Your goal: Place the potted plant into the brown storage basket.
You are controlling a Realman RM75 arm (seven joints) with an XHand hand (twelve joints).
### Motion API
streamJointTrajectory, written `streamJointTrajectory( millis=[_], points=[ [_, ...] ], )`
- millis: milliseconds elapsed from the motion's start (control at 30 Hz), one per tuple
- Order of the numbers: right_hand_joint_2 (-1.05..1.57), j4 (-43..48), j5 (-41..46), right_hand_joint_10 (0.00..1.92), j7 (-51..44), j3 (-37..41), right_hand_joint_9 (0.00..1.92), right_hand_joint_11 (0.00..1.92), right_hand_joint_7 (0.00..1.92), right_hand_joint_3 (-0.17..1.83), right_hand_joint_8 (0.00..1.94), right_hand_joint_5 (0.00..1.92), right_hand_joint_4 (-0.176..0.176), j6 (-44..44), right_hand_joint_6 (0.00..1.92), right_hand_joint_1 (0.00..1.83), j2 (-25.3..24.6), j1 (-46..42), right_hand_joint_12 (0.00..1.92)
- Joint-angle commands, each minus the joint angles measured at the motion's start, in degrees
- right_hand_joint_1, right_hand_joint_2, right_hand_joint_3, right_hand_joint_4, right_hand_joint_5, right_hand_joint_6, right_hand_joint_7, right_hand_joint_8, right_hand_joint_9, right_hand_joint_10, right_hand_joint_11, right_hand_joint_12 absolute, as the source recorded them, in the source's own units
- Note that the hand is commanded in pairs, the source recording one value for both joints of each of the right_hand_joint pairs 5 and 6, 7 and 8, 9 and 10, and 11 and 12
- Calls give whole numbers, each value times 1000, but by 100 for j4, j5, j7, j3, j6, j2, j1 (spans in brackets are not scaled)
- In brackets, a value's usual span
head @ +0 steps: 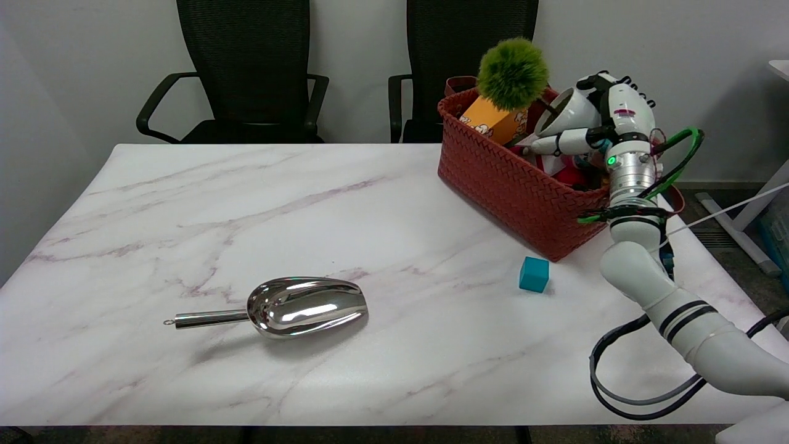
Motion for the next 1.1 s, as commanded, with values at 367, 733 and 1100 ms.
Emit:
streamJointTrajectory(
  millis=[367, 733, 1100],
  points=[
    [377, 110, 93, 798, -1032, -65, 798, 483, 914, -71, 914, 499, 0, -242, 499, 1294, 14, -77, 483],
    [43, 435, 308, 355, -1032, 45, 355, 330, 384, -164, 384, 246, 0, -178, 246, 1111, 14, -185, 330],
    [339, 1362, 585, 235, -807, 150, 235, 236, 247, -70, 247, 88, 0, 463, 88, 756, -9, -517, 236]
  ],
)
